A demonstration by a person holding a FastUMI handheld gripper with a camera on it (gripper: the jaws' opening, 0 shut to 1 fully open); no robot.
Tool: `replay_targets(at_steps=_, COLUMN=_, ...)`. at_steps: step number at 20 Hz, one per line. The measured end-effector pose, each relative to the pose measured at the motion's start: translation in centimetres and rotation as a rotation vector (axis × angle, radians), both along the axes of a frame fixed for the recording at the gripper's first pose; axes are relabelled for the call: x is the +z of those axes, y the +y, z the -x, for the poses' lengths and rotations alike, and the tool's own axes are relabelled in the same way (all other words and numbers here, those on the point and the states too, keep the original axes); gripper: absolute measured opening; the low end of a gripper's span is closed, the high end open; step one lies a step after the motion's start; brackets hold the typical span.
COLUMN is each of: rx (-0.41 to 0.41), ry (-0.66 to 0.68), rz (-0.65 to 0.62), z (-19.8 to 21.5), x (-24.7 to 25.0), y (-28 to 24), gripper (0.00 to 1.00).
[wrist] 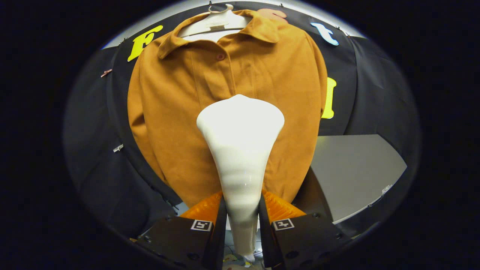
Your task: Iron the clothes twice with a garment steamer, once on the left side and once on the right side.
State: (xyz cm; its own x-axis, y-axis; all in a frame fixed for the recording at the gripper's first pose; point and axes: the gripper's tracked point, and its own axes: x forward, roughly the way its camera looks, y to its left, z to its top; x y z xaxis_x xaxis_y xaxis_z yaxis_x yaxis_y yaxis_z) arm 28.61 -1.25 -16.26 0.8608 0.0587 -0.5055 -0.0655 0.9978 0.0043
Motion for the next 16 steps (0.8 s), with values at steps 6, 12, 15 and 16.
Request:
replay_targets(at_steps=6, rx=-0.023, ry=-0.141, rz=0.005, z=0.0, x=4.6, y=-2.4, gripper=0.44)
replay_targets(at_steps=12, rx=-0.023, ry=-0.298, rz=-0.019, z=0.4, x=8.7, y=-3.8, gripper=0.44)
replay_targets(at_steps=15, rx=-0.012, ry=-0.38, rz=-0.012, z=1.0, x=10.5, y=-4.2, gripper=0.44)
replay_targets(at_steps=16, rx=-0.006, ry=-0.404, rz=-0.013, z=1.2, x=11.1, y=-4.4, gripper=0.43)
